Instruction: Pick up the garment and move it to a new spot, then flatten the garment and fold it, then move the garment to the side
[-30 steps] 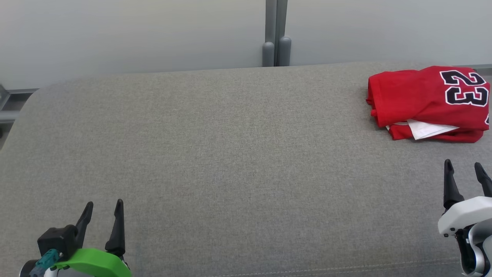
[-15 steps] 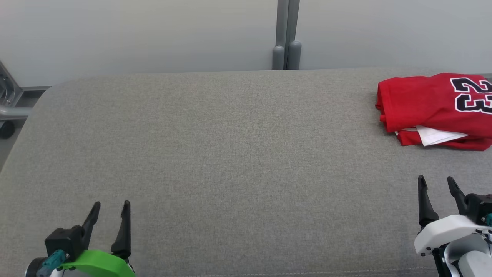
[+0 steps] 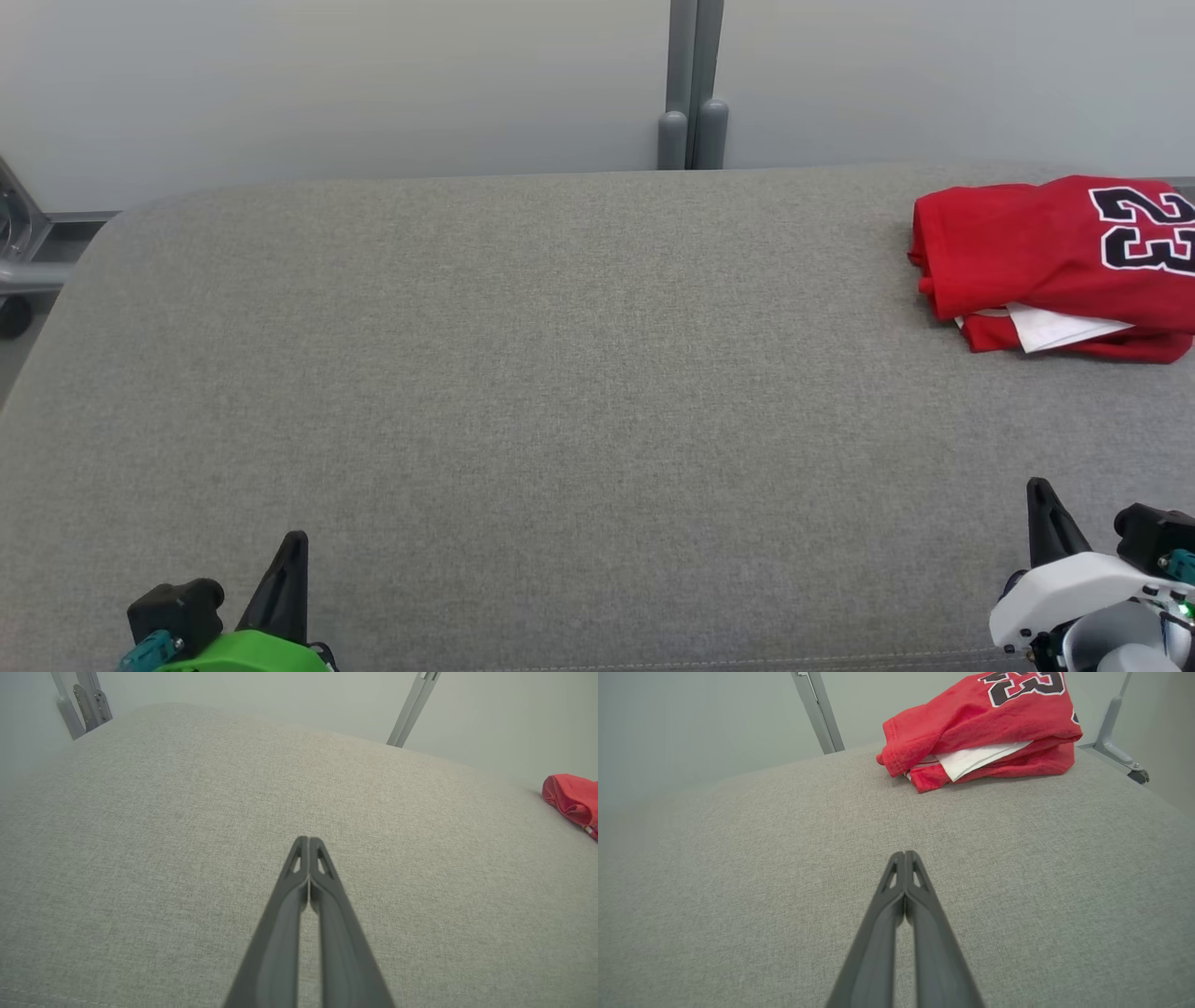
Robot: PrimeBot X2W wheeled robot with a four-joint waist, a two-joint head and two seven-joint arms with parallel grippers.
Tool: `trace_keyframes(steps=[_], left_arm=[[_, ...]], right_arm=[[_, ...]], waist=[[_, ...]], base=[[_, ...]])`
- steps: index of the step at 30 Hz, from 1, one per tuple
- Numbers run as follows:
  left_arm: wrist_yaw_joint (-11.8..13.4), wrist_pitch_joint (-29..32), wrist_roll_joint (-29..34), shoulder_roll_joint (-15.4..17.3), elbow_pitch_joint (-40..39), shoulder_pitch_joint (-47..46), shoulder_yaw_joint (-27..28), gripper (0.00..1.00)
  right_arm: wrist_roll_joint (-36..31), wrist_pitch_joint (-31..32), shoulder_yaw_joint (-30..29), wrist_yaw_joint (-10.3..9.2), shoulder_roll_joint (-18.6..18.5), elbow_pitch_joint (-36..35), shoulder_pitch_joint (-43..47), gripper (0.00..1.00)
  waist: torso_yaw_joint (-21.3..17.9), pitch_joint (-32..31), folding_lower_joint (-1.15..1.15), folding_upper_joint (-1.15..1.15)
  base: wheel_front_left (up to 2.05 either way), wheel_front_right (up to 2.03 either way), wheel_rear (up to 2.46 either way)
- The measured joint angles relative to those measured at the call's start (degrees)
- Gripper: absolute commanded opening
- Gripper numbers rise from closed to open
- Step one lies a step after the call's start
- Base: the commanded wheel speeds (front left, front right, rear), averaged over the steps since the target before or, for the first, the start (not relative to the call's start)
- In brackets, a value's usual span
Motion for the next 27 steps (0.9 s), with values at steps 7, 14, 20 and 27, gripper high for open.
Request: trace_keyframes(steps=[7, 14, 20, 27], left_arm=[[-0.62, 1.45, -4.47, -0.92, -0.04, -0.03, 1.40, 0.00], [-1.27, 2.78, -8.45, -1.59, -0.04, -0.09, 3.01, 0.00], [-1.93, 4.24, -12.05, -2.35, -0.04, -0.15, 4.25, 0.00], [-2.53, 5.69, -16.27, -2.98, -0.02, -0.69, 5.80, 0.00]], right_arm=[[5.72, 1.71, -1.14, 0.97, 0.87, 0.08, -0.38, 0.00], [10.55, 3.39, -2.48, 1.87, 1.54, 0.04, -1.29, 0.00], [14.61, 4.67, -3.61, 2.74, 2.20, 0.02, -1.70, 0.00], [19.28, 6.34, -4.82, 3.68, 2.99, -0.20, -2.41, 0.00]], waist=[[-0.31, 0.12, 0.00, 0.00], [-0.62, 0.24, 0.00, 0.00], [-0.89, 0.34, 0.00, 0.00], [-1.20, 0.46, 0.00, 0.00]], base=[[0.00, 0.00, 0.00], [0.00, 0.00, 0.00], [0.00, 0.00, 0.00], [0.00, 0.00, 0.00]])
